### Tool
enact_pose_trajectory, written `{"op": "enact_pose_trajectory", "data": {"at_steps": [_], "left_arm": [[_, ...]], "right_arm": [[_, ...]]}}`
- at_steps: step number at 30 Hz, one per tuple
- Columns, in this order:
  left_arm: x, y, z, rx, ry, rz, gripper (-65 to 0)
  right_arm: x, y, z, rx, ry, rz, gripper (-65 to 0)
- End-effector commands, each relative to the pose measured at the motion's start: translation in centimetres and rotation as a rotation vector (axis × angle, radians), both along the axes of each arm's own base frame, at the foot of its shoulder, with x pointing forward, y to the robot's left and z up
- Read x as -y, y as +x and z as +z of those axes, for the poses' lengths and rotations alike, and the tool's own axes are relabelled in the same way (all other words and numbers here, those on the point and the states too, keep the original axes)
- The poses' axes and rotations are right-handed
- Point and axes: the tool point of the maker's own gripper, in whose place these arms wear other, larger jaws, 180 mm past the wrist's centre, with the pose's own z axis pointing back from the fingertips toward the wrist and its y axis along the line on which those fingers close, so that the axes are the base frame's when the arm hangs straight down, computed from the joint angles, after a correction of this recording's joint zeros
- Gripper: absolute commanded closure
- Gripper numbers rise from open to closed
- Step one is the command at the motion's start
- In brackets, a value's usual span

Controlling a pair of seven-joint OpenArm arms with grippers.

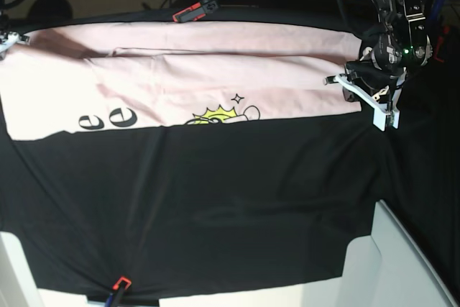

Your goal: Fold the T-shirt properly

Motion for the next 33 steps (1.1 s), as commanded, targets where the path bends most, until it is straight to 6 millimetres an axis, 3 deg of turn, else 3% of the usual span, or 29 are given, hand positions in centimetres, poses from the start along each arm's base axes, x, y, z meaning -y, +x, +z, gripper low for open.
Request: {"op": "enact_pose_trajectory", "data": {"at_steps": [1,12,19,24,33], "left_arm": [[-0.3,0.6,1.0,0.037,0.012,-0.003,0.0],[-0.2,0.5,0.9,0.034,0.01,-0.004,0.0],[-0.2,0.3,0.7,0.029,0.007,-0.004,0.0],[-0.2,-0.3,0.6,0.019,0.009,-0.006,0.0],[-0.1,-0.3,0.6,0.019,0.007,-0.006,0.0]], "right_arm": [[0.8,0.0,0.9,0.016,-0.027,-0.01,0.0],[0.5,-2.8,0.3,-0.034,-0.02,-0.039,0.0],[0.3,-2.7,0.2,-0.035,-0.017,-0.034,0.0],[-0.3,-3.8,-0.5,-0.082,0.007,-0.043,0.0],[-1.3,-4.2,-0.9,-0.109,0.015,0.048,0.0]]}}
